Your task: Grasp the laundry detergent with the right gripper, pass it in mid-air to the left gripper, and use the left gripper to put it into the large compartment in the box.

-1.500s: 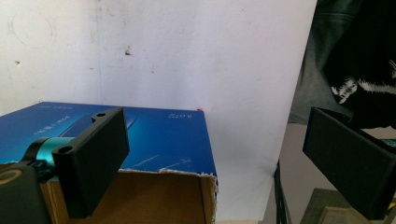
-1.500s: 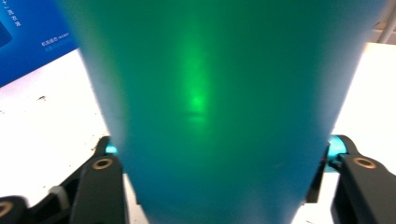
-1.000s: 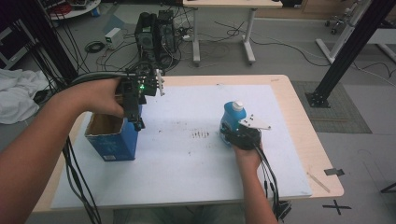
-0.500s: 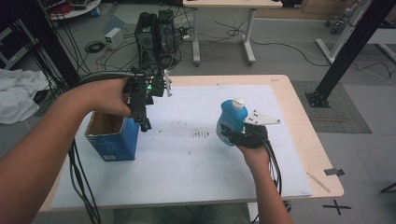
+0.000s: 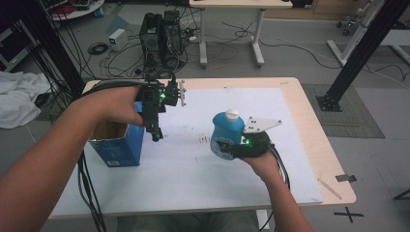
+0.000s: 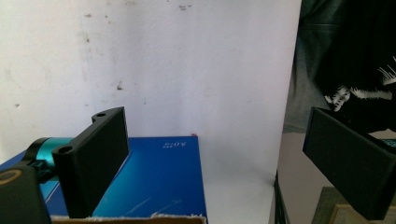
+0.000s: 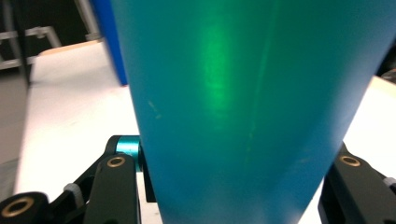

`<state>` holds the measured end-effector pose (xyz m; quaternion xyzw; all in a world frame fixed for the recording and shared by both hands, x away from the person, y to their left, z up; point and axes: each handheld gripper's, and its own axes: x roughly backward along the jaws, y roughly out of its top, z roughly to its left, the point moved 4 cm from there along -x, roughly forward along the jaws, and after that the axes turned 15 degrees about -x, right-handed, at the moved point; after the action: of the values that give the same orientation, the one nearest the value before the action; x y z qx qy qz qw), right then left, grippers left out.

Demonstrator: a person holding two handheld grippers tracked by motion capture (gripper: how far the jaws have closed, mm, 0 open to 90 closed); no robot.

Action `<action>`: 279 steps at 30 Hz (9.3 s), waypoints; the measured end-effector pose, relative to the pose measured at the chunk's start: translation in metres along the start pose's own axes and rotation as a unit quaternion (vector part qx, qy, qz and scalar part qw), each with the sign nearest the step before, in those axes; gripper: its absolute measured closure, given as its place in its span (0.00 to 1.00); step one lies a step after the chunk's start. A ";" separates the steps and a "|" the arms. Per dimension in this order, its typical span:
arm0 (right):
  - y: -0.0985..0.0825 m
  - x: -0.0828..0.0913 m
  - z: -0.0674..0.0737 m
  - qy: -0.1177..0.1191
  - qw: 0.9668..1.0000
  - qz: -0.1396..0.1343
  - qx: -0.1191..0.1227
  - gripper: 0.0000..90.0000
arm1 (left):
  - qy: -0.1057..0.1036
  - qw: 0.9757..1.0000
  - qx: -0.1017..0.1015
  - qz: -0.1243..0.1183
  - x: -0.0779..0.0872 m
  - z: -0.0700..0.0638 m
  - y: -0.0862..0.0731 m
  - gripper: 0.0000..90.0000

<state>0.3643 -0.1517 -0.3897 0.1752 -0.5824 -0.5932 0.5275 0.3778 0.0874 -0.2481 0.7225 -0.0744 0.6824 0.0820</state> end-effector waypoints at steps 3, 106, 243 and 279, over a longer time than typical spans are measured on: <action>-0.002 -0.008 0.007 0.022 0.999 0.017 0.019 0.49 | 0.000 1.000 -0.007 0.001 -0.003 -0.002 0.004 0.08; 0.023 -0.093 0.089 0.186 0.977 0.046 0.094 0.50 | -0.002 0.998 -0.050 0.033 -0.032 -0.030 0.047 0.40; 0.096 0.066 0.011 -0.039 0.948 0.293 0.117 0.15 | 0.026 0.897 0.440 -0.035 0.056 0.014 -0.159 0.43; 0.092 0.073 0.007 -0.056 0.948 0.293 0.116 0.15 | -0.011 0.871 0.491 -0.020 -0.056 0.027 -0.169 0.43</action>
<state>0.3697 -0.1869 -0.2778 0.0235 -0.7013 -0.3500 0.6206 0.4385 0.2461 -0.3082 0.6788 0.2837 0.6209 -0.2704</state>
